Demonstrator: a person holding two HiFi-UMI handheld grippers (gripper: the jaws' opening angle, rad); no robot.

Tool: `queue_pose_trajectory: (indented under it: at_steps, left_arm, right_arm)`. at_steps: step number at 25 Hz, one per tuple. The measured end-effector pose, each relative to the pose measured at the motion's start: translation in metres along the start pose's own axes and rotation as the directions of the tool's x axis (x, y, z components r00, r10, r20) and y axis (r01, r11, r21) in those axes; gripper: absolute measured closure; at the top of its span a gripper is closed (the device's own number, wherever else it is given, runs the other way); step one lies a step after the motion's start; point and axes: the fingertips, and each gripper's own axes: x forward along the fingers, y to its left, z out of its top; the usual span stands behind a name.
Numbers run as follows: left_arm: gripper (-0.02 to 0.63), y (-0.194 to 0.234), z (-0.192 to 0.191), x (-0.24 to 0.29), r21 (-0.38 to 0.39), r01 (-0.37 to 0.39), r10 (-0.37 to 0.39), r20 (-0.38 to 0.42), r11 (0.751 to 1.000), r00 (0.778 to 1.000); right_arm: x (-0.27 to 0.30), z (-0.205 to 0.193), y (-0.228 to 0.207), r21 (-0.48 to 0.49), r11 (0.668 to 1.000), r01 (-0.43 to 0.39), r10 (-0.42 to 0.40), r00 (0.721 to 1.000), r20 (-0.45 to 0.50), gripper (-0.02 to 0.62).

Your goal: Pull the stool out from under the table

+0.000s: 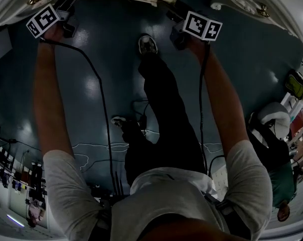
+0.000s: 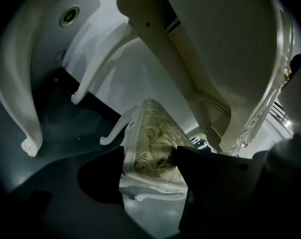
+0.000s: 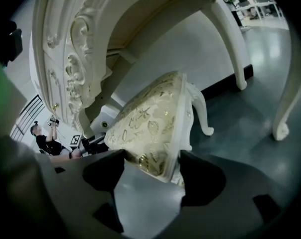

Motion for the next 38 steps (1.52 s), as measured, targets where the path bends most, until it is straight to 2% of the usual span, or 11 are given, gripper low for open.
queue_pose_trajectory:
  at_steps: [5,16,32,38]
  left_arm:
    - [0.290,-0.004,-0.004,-0.003,0.000,-0.021,0.021,0.007,1.000,1.000]
    - [0.290,-0.015,-0.062,-0.029,-0.038,-0.054,0.054,-0.004,0.998,0.999]
    - [0.287,-0.034,-0.126,-0.075,-0.066,-0.097,0.095,-0.030,0.993,0.995]
    - [0.285,-0.039,-0.166,-0.111,-0.071,-0.115,0.112,-0.040,0.991,0.993]
  right_arm:
    - [-0.001,0.004,-0.002,-0.027,0.999,0.040,-0.040,0.999,0.001,0.255]
    - [-0.020,-0.014,-0.017,-0.078,0.995,0.061,-0.065,0.996,-0.056,0.255]
    - [-0.058,-0.063,-0.008,-0.104,0.992,0.074,-0.085,0.991,-0.107,0.256]
    - [-0.081,-0.109,-0.002,-0.110,0.991,0.082,-0.096,0.987,-0.127,0.256]
